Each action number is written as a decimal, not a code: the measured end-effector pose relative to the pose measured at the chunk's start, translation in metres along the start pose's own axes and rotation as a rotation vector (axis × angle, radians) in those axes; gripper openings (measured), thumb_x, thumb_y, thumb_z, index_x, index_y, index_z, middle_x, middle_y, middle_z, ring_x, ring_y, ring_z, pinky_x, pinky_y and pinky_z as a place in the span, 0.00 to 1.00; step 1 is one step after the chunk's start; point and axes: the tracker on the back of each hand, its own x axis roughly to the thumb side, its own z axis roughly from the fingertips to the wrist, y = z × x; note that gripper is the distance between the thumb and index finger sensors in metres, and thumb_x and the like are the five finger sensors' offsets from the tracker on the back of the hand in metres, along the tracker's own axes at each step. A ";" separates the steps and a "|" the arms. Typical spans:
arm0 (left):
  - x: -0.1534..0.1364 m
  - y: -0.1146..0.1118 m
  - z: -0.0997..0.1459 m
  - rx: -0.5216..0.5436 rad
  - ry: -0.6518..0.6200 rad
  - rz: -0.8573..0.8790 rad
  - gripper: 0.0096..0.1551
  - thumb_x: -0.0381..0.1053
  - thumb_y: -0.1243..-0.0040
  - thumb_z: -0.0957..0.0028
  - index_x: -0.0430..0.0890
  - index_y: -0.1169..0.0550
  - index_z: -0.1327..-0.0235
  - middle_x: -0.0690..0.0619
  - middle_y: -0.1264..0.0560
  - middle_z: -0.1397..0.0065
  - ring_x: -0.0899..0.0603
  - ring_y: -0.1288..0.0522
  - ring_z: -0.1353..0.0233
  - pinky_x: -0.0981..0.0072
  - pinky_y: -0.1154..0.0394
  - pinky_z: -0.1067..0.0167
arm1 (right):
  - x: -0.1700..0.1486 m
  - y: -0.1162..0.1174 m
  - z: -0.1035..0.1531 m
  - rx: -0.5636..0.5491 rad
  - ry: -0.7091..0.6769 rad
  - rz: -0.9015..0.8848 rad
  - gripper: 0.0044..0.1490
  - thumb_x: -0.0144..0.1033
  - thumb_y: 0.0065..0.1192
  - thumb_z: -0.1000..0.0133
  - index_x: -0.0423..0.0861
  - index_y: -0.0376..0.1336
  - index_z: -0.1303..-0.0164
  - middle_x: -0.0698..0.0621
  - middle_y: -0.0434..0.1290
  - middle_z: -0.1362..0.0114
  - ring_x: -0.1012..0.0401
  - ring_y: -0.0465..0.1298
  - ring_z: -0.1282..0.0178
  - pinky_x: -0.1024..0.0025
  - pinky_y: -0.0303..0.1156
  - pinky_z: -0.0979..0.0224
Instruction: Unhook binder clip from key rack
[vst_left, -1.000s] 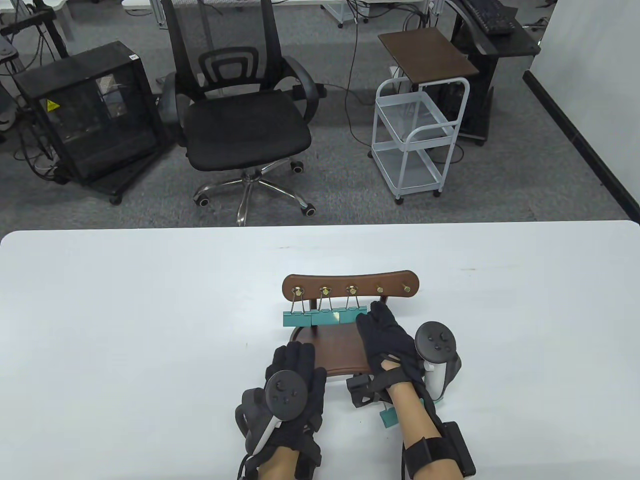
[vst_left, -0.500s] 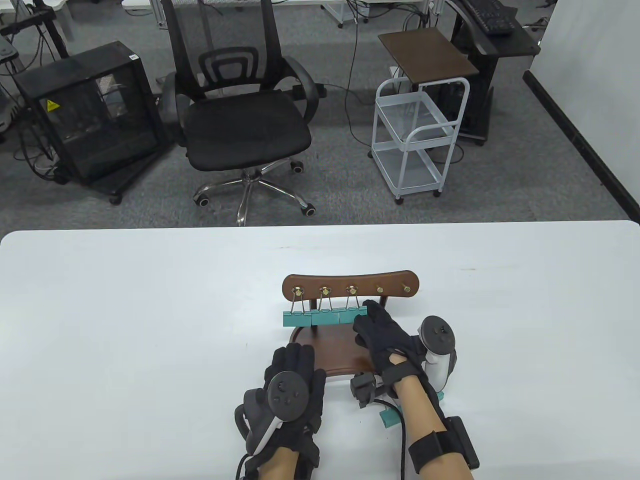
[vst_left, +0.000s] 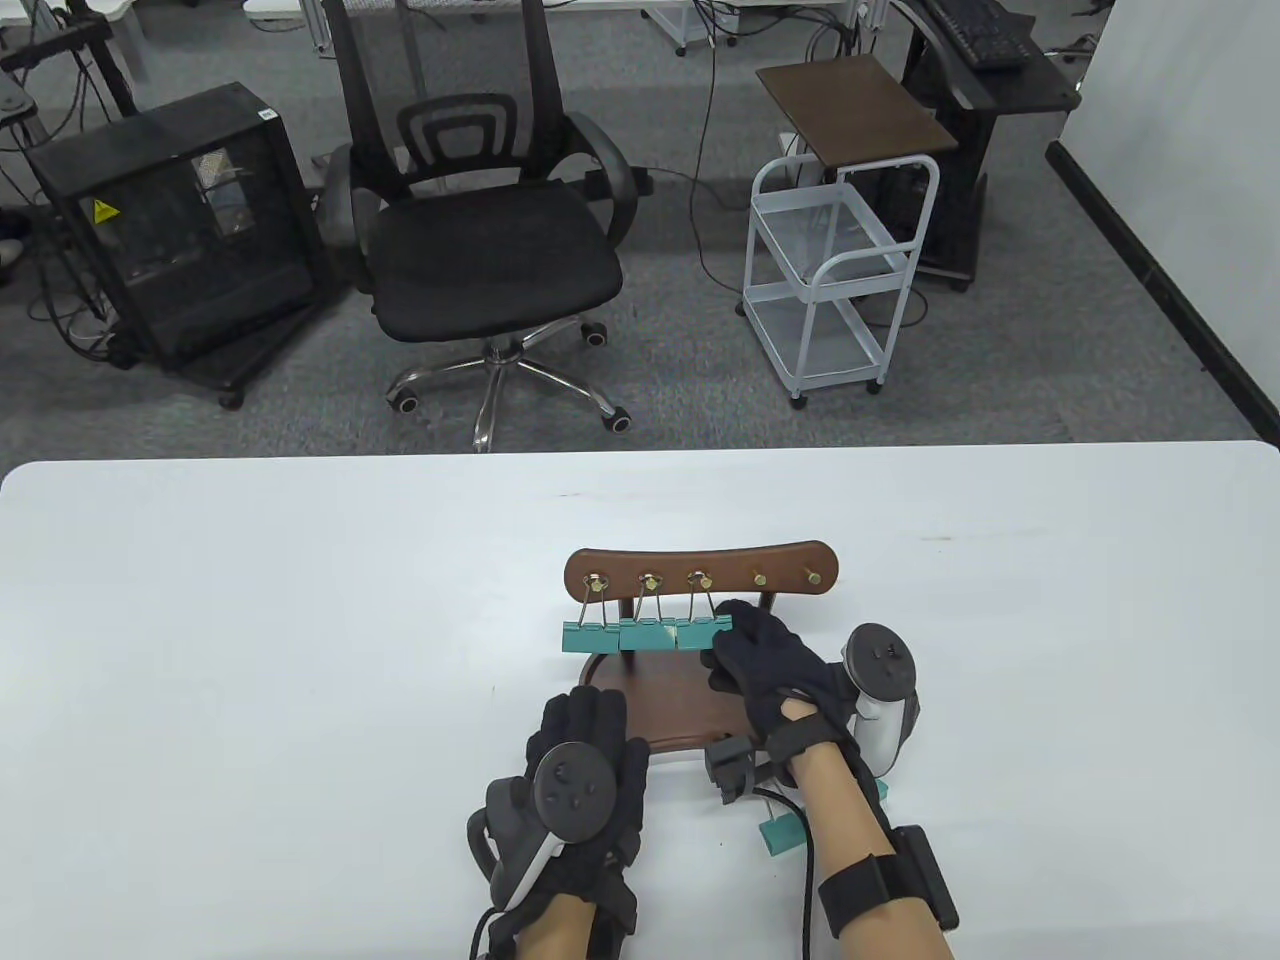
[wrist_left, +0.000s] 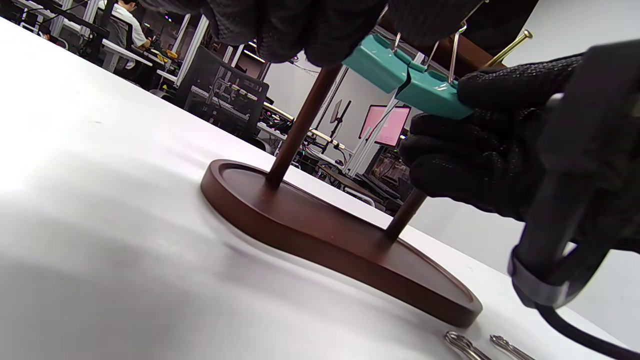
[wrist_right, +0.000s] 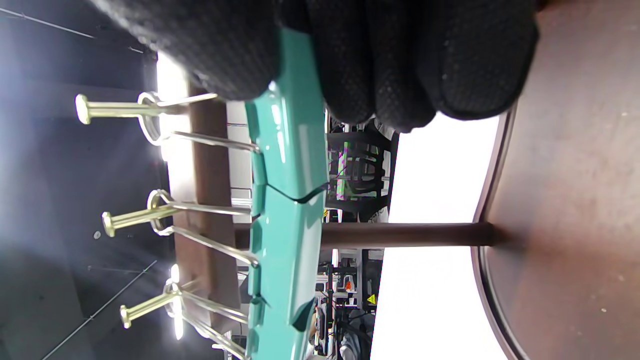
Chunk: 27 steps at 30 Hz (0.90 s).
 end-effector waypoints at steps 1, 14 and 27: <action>0.000 0.000 0.000 0.000 0.002 0.001 0.36 0.64 0.55 0.42 0.54 0.35 0.19 0.50 0.41 0.14 0.40 0.47 0.15 0.45 0.45 0.25 | 0.000 0.000 0.000 0.001 -0.001 -0.004 0.35 0.44 0.68 0.54 0.49 0.61 0.36 0.39 0.75 0.38 0.44 0.77 0.42 0.54 0.78 0.42; 0.000 0.000 0.000 0.001 -0.002 0.008 0.36 0.63 0.55 0.42 0.54 0.35 0.19 0.50 0.41 0.14 0.40 0.46 0.15 0.45 0.44 0.25 | -0.001 -0.003 0.002 0.016 -0.009 -0.061 0.35 0.44 0.68 0.54 0.49 0.62 0.37 0.39 0.75 0.38 0.44 0.78 0.42 0.54 0.78 0.42; 0.000 0.000 0.000 0.000 -0.001 0.002 0.36 0.63 0.55 0.42 0.54 0.35 0.19 0.50 0.41 0.14 0.40 0.47 0.15 0.45 0.45 0.25 | -0.001 -0.004 0.001 0.032 -0.039 -0.097 0.35 0.44 0.68 0.54 0.50 0.62 0.37 0.40 0.75 0.38 0.45 0.78 0.42 0.55 0.79 0.41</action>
